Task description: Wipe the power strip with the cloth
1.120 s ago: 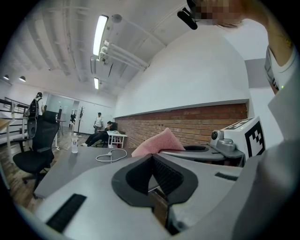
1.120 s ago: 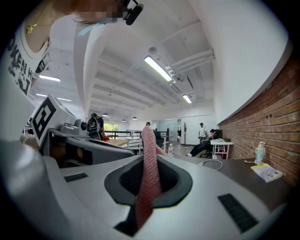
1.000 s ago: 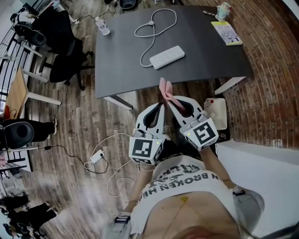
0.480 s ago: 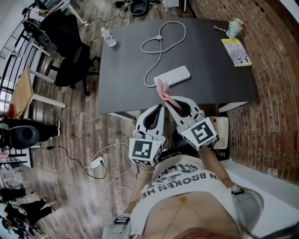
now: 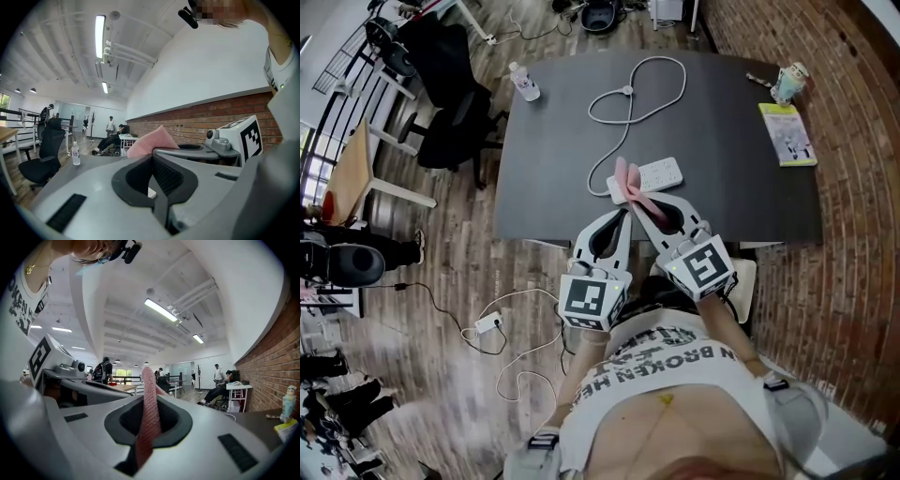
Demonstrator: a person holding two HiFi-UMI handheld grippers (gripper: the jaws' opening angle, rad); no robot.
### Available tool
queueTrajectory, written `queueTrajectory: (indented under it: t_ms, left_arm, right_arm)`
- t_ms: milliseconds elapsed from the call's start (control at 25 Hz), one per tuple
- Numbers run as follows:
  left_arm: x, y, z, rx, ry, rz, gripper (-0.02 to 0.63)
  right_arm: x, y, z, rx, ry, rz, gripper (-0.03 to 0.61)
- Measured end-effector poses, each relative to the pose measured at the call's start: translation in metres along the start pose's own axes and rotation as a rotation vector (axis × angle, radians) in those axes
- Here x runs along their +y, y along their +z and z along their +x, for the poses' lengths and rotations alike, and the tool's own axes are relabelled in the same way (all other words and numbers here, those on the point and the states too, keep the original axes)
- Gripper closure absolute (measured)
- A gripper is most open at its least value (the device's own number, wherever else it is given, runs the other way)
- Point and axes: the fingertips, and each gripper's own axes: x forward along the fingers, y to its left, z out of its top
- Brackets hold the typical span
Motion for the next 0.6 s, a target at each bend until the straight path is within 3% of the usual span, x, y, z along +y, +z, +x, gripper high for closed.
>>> queueTrajectory:
  t_ms: [600]
  left_arm:
    - [0.001,-0.002,0.055,0.013,0.035,-0.023,0.607]
  right_arm:
    - [-0.051,-0.018,0.005,0.038,0.029,0.024,0.561]
